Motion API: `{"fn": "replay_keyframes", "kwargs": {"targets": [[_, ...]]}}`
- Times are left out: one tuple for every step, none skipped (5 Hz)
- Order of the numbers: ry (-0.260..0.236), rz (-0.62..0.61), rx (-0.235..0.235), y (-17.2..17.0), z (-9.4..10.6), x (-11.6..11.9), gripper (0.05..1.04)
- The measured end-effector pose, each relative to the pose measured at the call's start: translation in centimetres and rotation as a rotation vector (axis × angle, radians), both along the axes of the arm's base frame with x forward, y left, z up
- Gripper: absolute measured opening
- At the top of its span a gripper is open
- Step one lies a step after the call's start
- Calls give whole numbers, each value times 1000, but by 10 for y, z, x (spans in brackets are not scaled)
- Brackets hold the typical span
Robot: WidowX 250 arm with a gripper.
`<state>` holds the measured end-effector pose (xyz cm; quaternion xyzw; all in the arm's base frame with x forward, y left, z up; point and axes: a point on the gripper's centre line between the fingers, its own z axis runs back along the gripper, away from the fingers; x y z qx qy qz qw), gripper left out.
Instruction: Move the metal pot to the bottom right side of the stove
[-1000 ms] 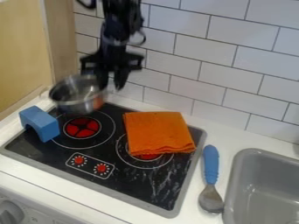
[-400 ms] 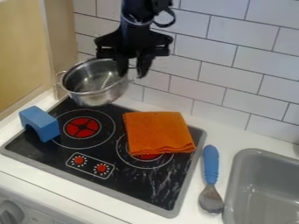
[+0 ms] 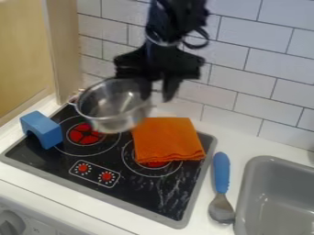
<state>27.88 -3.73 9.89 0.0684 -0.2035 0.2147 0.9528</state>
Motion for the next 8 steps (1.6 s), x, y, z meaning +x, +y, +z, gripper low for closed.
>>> {"fn": "replay_keyframes", "kwargs": {"targets": [[17, -42, 14, -13, -7, -13, 318], [31, -100, 15, -31, -14, -25, 318], [39, -124, 24, -38, -22, -34, 318], [63, -135, 26, -40, -34, -39, 318], [77, -144, 38, -41, -42, -41, 318], [102, -168, 67, -38, -57, -45, 318], [102, -184, 96, -37, -66, -42, 318], [119, -205, 100, -42, -75, -44, 318]]}}
